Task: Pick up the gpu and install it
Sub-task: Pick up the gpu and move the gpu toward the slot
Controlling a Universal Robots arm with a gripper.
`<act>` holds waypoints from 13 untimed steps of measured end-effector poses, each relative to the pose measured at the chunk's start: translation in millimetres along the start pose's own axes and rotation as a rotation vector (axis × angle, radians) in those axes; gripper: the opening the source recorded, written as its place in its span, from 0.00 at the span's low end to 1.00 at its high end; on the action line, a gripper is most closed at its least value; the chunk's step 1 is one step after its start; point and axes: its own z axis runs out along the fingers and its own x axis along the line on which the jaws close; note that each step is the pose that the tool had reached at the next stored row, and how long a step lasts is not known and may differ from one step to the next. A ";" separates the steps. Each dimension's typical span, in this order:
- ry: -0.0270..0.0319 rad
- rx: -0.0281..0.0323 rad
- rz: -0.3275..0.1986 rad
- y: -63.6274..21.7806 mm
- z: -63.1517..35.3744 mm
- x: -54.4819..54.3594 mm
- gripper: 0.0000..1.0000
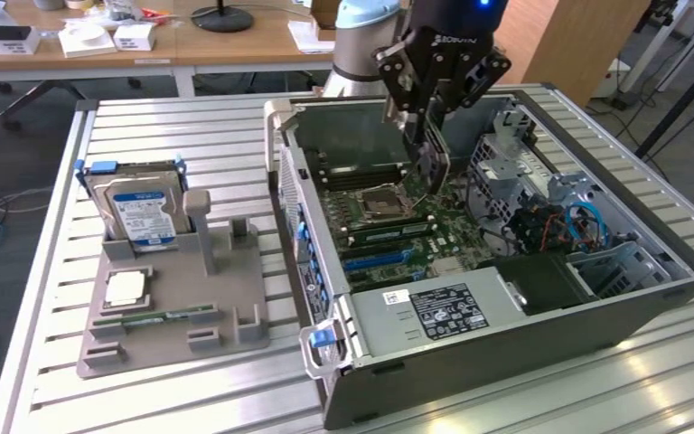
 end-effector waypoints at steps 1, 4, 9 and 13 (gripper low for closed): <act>0.0001 0.0000 0.000 0.2 0.1 -3.0 0.26; 0.0001 0.0001 0.000 0.6 0.3 -8.5 0.26; 0.0001 0.0001 0.000 1.0 0.5 -13.4 0.26; 0.0001 0.0000 0.000 1.0 0.5 -14.1 0.26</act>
